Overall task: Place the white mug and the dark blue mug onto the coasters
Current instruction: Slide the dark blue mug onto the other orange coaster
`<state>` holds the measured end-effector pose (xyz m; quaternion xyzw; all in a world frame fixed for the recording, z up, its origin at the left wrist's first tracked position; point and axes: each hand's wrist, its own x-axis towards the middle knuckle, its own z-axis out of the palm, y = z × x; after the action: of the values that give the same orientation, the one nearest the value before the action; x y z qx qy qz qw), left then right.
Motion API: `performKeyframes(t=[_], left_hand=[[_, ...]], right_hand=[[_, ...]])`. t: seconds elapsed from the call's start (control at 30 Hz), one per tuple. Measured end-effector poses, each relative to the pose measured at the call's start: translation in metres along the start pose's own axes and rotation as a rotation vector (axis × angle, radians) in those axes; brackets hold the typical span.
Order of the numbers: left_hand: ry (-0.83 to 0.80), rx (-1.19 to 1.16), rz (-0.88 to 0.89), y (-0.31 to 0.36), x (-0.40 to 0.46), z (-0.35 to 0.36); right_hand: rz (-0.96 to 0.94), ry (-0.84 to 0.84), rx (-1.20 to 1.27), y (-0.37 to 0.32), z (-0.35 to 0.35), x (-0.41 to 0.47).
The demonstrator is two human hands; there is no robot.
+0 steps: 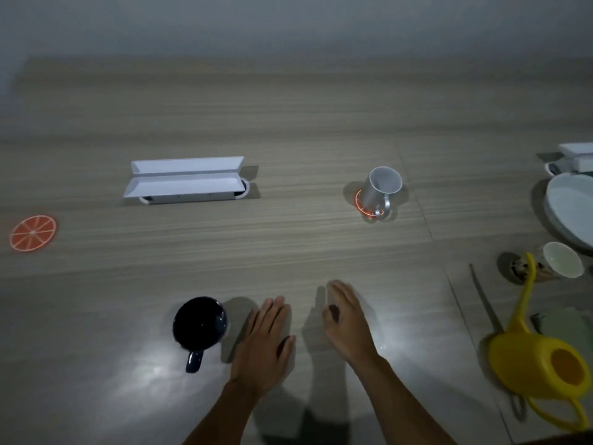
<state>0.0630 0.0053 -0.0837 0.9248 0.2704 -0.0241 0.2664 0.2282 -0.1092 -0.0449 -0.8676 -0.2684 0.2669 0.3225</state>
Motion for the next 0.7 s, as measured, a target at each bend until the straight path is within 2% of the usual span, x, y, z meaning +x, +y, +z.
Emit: performKeyframes(t=[0.17,0.3,0.43,0.57,0.63,0.7], left_hand=[[0.001,-0.025,-0.074,-0.023,-0.062,-0.004],[0.013,-0.025,-0.112,-0.041,-0.101,-0.006],[0.080,-0.100,-0.145,-0.059,-0.125,-0.010],[0.212,-0.164,-0.161,-0.070,-0.140,-0.015],[0.278,-0.279,-0.215,-0.072,-0.142,-0.019],[0.348,-0.489,-0.311,-0.070,-0.140,-0.027]], right_hand=[[-0.232,-0.161,-0.298,-0.009,0.054,-0.044],[-0.215,-0.220,-0.505,-0.003,0.086,-0.067],[-0.198,-0.191,-0.572,0.001,0.091,-0.072],[-0.178,-0.201,-0.608,0.000,0.092,-0.075],[-0.169,-0.215,-0.619,-0.003,0.092,-0.075],[-0.162,-0.229,-0.621,-0.005,0.091,-0.076]])
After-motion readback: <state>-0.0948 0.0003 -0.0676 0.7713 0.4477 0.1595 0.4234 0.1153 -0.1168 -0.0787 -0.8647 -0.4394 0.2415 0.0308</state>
